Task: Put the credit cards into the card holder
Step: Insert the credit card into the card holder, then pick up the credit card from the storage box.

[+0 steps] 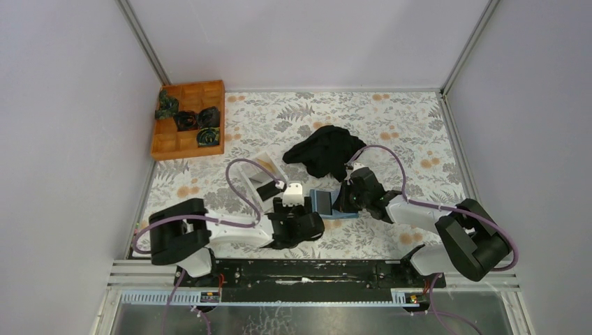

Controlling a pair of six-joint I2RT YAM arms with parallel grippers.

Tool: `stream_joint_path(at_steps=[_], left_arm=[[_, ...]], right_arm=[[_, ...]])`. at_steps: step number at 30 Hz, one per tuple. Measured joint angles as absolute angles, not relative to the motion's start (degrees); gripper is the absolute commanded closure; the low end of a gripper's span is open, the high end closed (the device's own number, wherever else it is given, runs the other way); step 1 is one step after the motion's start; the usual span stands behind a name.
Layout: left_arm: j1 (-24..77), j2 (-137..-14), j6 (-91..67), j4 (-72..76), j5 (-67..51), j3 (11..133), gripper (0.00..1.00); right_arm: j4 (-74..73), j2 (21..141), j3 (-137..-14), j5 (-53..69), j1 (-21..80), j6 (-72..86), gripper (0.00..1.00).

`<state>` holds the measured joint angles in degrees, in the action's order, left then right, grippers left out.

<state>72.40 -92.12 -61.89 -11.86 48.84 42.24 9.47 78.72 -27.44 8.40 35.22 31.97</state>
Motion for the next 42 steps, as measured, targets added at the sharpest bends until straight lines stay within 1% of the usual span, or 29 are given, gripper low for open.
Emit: stream_joint_path(at_steps=[2, 3, 5, 6, 9, 16, 21, 24, 26, 29, 31, 33, 36, 39, 42], left_arm=[[72.40, -89.67, -61.87, -13.78, 49.15, 42.24, 0.25], [72.40, -88.42, -61.73, -14.68, 49.32, 42.26, 0.20], [72.40, -85.97, -60.86, -15.92, 49.65, 42.30, 0.04], [72.38, -84.64, -60.47, -16.38, 49.76, 42.30, 0.00], [72.25, -78.98, -58.78, -16.19, 49.65, 41.85, 0.00], [68.40, -56.60, -54.74, -10.22, 47.57, 33.10, 0.00], [65.71, -49.39, -49.76, -5.56, 44.56, 29.71, 0.00], [64.75, -48.90, -47.37, -4.93, 44.36, 30.83, 0.06], [64.07, -50.94, -46.74, -6.42, 44.82, 33.61, 0.11], [62.46, -57.14, -46.68, -12.64, 47.35, 41.93, 0.19], [61.21, -61.80, -46.85, -17.32, 49.34, 48.03, 0.20], [59.61, -66.26, -46.85, -22.15, 50.81, 53.76, 0.24], [55.22, -72.07, -46.50, -28.10, 51.57, 60.47, 0.34], [49.58, -75.37, -45.15, -31.81, 50.19, 63.16, 0.40], [44.03, -77.32, -43.33, -34.52, 46.96, 63.81, 0.43]], right_arm=[[9.13, 78.35, -27.49, 8.40, 35.22, 31.73, 0.93], [8.95, 78.15, -27.49, 8.38, 35.22, 31.64, 0.93], [8.47, 77.76, -27.51, 8.29, 35.22, 31.40, 0.93], [8.40, 77.65, -27.53, 8.14, 35.22, 31.29, 0.93], [8.34, 77.60, -27.77, 8.10, 35.22, 31.07, 0.93], [7.99, 76.27, -28.14, 8.12, 35.22, 30.57, 0.93], [7.99, 76.07, -28.14, 8.12, 35.22, 30.37, 0.93], [7.99, 76.07, -28.14, 8.14, 35.22, 30.28, 0.93], [7.99, 76.07, -28.14, 8.14, 35.22, 30.24, 0.93], [7.99, 75.94, -28.14, 8.14, 35.22, 30.22, 0.93], [7.99, 75.70, -28.14, 8.16, 35.22, 30.22, 0.93], [7.99, 75.37, -28.14, 8.19, 35.22, 30.22, 0.93], [7.97, 74.56, -28.14, 8.21, 35.22, 30.22, 0.93], [7.97, 73.34, -28.14, 8.25, 35.22, 30.24, 0.93], [7.97, 72.07, -28.10, 8.56, 35.22, 30.24, 0.93]])
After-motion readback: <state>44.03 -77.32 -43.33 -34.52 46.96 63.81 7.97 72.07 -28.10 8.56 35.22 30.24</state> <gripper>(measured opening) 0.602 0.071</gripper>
